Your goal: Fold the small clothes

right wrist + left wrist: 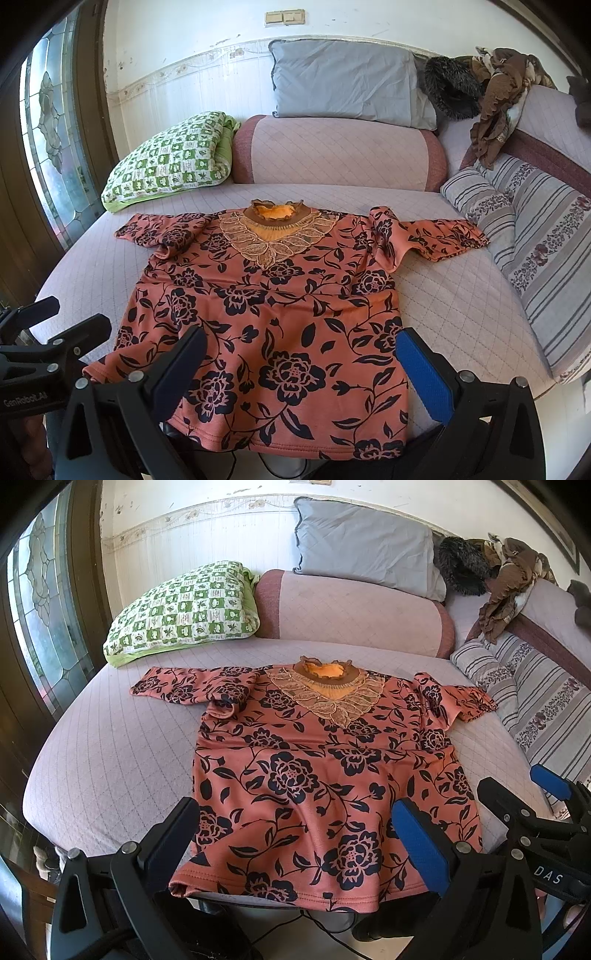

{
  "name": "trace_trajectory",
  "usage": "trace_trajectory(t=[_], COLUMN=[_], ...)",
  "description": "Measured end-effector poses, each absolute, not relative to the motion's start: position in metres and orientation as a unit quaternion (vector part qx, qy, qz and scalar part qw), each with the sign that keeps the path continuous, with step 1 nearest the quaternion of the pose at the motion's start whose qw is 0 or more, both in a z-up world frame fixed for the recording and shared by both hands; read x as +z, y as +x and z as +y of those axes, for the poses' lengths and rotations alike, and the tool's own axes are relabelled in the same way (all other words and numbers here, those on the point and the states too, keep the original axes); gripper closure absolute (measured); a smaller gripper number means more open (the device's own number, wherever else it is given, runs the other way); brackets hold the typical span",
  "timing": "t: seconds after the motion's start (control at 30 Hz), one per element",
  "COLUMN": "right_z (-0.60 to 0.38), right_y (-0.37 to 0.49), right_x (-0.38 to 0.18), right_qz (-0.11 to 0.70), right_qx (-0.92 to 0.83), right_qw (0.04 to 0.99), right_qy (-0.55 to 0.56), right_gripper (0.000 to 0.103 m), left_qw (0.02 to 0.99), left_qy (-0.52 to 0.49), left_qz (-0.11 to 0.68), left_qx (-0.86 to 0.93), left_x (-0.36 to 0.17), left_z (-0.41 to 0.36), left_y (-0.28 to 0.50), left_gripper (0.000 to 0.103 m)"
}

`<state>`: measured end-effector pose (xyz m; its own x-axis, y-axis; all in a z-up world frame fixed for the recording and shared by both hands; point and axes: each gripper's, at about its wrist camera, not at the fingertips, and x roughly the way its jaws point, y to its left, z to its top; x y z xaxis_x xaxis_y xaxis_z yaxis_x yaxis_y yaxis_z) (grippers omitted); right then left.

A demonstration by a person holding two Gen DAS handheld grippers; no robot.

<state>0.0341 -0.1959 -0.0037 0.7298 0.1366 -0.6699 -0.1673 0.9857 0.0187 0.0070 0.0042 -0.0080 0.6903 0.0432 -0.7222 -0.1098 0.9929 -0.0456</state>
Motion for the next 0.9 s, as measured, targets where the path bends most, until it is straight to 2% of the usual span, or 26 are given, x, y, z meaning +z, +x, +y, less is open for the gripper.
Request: trace_trajectory(t=[0.9], right_z=[-0.194], right_y=[0.043], right_x=[-0.014], right_qz=[0.368], right_qx=[0.079], right_qw=[0.926], right_qy=[-0.021], right_gripper=[0.0], left_qw=[0.913], left_qy=[-0.043], left_qz=[0.405], left_qx=[0.04], left_x=[-0.015], left_z=[0.003], left_y=[0.02], left_gripper=[0.0])
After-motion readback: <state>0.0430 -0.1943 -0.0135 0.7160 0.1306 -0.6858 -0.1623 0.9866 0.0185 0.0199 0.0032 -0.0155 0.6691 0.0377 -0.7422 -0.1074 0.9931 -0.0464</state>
